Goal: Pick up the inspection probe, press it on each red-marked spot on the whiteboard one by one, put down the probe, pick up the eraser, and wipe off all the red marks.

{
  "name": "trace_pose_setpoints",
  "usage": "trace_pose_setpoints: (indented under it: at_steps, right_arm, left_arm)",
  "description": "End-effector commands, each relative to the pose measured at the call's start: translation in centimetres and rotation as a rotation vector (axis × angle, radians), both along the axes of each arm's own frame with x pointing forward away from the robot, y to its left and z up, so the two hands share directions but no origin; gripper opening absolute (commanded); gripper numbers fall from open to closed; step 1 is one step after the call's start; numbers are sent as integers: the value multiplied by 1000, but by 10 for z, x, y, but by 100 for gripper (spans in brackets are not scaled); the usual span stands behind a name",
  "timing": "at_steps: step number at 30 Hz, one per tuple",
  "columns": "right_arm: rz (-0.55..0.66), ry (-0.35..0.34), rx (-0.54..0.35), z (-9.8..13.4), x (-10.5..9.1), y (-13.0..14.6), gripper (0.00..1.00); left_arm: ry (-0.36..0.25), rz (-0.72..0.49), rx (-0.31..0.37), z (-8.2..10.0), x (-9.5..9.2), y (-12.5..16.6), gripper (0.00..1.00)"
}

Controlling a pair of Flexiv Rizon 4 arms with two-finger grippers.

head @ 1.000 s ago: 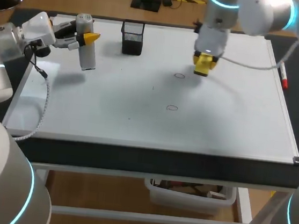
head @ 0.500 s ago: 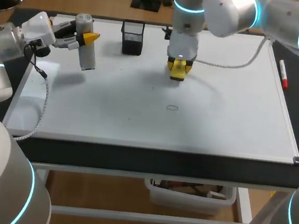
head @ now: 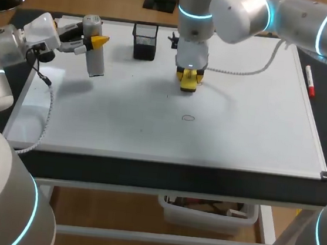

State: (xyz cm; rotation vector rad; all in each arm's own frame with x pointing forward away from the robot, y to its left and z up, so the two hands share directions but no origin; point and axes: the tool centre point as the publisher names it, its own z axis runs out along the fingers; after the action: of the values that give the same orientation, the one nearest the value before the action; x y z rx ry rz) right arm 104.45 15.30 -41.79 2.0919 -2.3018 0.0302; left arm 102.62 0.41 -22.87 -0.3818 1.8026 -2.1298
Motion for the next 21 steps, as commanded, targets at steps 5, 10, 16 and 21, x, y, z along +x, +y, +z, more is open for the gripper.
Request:
trace_pose_setpoints:
  at_steps: [5, 10, 16, 21]
  right_arm:
    - [8, 14, -9, -8, -1, -3, 0]
    - [-5, 19, -12, -11, -3, -12, 0]
    - [-38, 23, -12, -13, -2, -25, 0]
    - [-78, 31, -10, -16, -2, -38, 0]
  left_arm:
    - [-4, 2, -3, 0, 0, -1, 0]
    - [-4, 2, -3, 0, 0, -1, 0]
    - [-4, 2, -3, 0, 0, -1, 0]
    - [-4, 2, -3, 0, 0, -1, 0]
